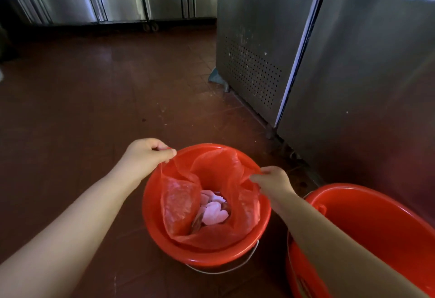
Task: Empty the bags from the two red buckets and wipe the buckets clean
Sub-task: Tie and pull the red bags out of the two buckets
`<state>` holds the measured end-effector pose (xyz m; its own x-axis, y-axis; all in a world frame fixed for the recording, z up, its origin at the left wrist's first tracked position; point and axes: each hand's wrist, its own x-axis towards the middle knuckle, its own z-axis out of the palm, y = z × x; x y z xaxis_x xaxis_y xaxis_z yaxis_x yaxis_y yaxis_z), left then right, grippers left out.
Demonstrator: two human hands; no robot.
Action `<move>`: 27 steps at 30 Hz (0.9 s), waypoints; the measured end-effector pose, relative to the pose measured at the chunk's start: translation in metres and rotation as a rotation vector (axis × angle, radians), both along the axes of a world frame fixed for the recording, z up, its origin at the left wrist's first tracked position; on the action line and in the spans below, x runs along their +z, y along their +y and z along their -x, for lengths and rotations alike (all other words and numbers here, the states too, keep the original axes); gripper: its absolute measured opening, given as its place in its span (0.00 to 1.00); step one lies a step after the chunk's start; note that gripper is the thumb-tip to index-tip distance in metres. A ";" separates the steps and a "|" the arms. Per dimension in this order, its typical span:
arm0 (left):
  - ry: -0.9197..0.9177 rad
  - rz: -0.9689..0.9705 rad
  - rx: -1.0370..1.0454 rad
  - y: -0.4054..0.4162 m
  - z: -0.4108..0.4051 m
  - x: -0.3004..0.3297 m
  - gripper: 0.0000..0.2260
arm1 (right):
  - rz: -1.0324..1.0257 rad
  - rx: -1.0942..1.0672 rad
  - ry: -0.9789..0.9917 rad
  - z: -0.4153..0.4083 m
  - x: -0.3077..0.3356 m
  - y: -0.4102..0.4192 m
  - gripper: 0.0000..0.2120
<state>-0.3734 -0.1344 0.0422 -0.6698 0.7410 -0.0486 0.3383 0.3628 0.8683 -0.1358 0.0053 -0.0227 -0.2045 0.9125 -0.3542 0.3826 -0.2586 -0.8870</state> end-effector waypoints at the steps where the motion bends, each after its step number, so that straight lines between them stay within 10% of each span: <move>1: -0.011 -0.018 -0.029 0.002 -0.003 0.005 0.06 | 0.060 0.082 -0.015 -0.003 0.006 0.003 0.10; 6: 0.059 -0.064 -0.148 0.009 -0.008 0.020 0.06 | 0.133 0.307 -0.265 -0.019 0.022 0.015 0.12; 11: 0.140 -0.156 -0.089 0.012 0.001 0.031 0.07 | -0.273 0.499 -0.743 -0.028 0.045 0.022 0.09; 18: 0.200 -0.235 -0.150 0.014 0.002 0.039 0.08 | -0.438 0.257 0.095 -0.010 0.091 0.017 0.04; 27: 0.372 -0.079 -0.380 0.009 -0.006 0.028 0.12 | -0.285 0.213 0.186 0.033 0.034 -0.005 0.10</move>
